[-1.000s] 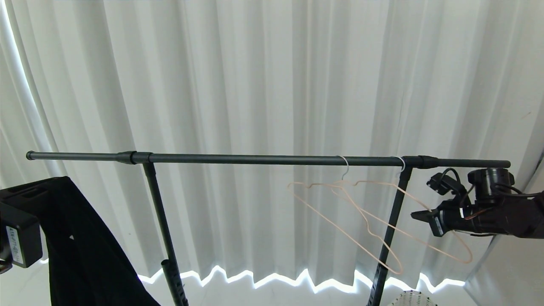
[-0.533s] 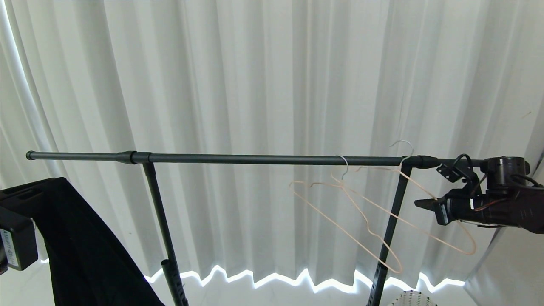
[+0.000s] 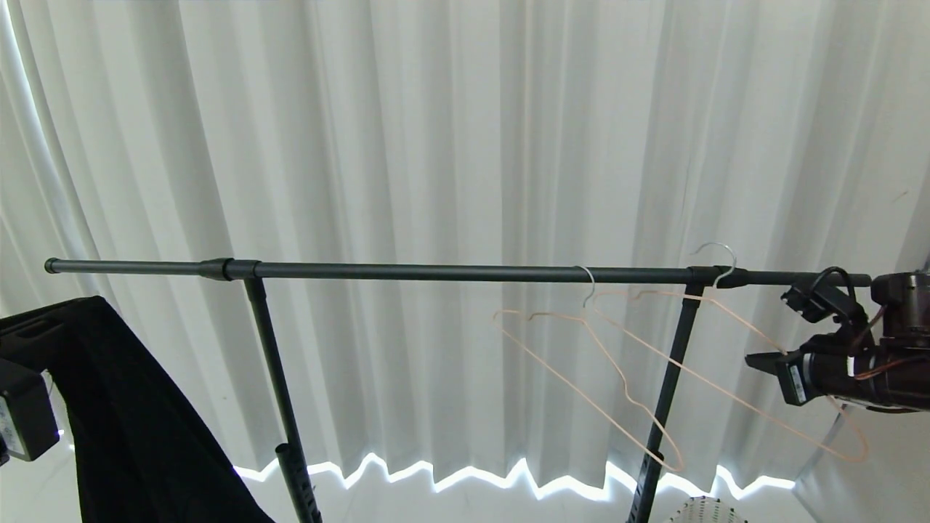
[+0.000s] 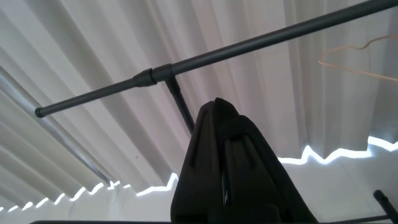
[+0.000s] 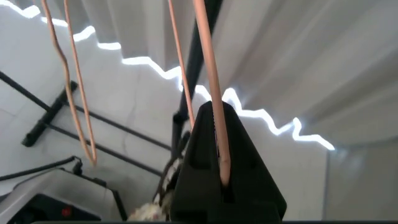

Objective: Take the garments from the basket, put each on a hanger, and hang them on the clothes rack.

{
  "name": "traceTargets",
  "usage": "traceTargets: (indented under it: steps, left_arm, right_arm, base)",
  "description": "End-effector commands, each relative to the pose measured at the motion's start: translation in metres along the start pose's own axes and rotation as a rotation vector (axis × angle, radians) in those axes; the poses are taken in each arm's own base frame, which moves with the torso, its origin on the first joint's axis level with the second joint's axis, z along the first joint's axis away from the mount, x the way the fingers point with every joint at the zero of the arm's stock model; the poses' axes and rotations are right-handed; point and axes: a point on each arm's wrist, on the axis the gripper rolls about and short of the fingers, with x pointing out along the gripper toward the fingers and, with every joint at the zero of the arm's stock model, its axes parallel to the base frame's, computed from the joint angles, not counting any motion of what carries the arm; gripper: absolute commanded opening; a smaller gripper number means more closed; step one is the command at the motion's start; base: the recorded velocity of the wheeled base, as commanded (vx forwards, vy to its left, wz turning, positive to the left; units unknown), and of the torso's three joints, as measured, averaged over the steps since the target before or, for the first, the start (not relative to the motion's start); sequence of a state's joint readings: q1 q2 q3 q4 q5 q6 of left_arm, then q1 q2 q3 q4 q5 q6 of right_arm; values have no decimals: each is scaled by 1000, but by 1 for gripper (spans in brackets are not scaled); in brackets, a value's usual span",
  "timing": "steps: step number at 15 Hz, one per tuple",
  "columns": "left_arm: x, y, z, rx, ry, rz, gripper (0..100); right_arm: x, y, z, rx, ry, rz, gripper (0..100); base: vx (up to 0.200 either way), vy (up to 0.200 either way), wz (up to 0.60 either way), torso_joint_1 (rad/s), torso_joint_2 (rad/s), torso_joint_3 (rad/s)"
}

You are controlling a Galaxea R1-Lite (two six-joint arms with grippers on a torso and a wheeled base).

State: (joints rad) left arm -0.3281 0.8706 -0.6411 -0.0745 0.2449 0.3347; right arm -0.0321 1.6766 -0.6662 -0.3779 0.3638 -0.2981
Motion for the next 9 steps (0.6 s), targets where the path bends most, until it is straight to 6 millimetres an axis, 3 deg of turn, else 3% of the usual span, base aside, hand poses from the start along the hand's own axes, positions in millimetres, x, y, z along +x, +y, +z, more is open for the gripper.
traceTargets:
  steps: [1, 3, 6, 9]
  left_arm:
    - [11, -3, 1, 4, 17, -5, 0]
    - [21, -5, 1, 6, 28, -9, 0]
    - [30, -9, 1, 6, 39, -41, 0]
    - [31, -12, -7, 11, 58, -57, 0]
  right_arm:
    - [-45, 17, 3, -19, -14, -80, 0]
    - [-84, 33, 2, -14, 24, -115, 0]
    - [-139, 57, -7, -28, 49, -204, 0]
    - [-189, 85, -32, -84, 56, -261, 0]
  base:
    - [0, 0, 0, 0, 0, 0]
    - [0, 0, 0, 0, 0, 0]
    - [-200, 0, 0, 2, 2, 7]
    - [-200, 0, 0, 12, 5, 4]
